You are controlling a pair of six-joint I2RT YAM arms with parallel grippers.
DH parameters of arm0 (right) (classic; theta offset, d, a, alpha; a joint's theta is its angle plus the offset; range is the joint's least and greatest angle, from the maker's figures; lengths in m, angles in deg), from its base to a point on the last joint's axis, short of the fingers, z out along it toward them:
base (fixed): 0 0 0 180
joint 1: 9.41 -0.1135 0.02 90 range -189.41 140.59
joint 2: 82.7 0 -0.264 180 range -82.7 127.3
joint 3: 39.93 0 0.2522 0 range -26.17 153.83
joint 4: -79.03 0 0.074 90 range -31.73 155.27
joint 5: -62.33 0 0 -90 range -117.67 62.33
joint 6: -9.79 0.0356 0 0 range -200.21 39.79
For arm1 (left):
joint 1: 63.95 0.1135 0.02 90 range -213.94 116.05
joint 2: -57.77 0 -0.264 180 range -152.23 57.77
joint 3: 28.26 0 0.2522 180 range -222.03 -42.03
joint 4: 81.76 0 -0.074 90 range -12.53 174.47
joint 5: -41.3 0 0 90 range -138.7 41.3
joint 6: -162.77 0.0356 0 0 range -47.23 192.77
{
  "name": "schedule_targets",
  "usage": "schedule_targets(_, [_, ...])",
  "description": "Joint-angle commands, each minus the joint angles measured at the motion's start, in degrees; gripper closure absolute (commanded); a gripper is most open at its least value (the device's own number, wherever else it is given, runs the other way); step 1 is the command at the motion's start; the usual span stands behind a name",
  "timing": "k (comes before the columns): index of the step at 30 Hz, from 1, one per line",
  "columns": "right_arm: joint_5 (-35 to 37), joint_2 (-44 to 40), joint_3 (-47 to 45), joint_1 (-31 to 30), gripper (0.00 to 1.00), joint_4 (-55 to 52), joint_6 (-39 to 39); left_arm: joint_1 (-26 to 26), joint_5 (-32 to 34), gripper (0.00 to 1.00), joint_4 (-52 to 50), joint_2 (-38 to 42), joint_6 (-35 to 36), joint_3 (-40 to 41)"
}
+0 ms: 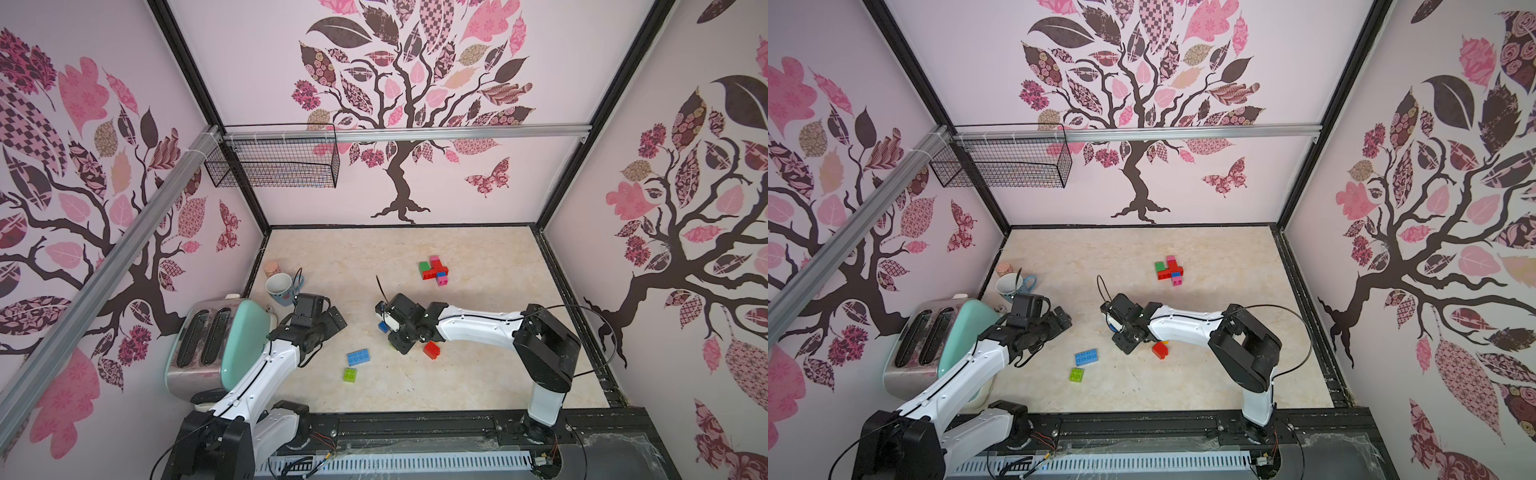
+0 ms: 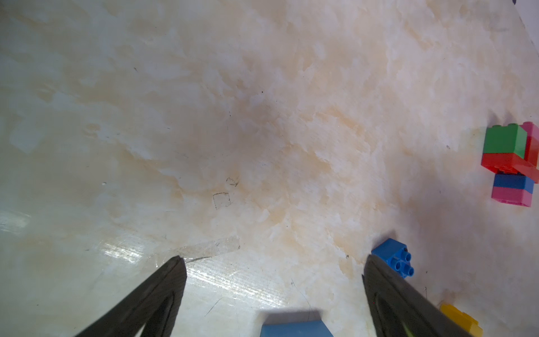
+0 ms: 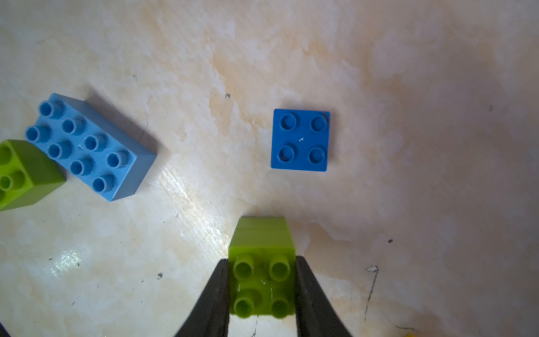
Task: Assemble the number 4 with lego
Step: Assemble the lego brick with the lego brick.
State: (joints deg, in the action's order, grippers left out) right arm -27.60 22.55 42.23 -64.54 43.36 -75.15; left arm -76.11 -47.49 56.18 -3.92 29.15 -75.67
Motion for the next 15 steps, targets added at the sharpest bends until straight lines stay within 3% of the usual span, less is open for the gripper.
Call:
schedule_targets(1, [0.19,-0.64,-1.11,0.2,0.71,-4.46,8.37,-0.32,-0.27,0.02,2.08,0.08,0.04,-1.67])
schedule_targets(9, [3.41,-2.75,2.48,0.2,0.38,-3.82,8.14,-0.32,-0.52,0.02,1.48,0.49,0.61,-1.96])
schedule_targets(15, [4.65,-6.76,0.42,0.14,0.28,-2.0,6.13,-0.52,-0.87,0.02,1.12,-0.27,1.33,-2.26])
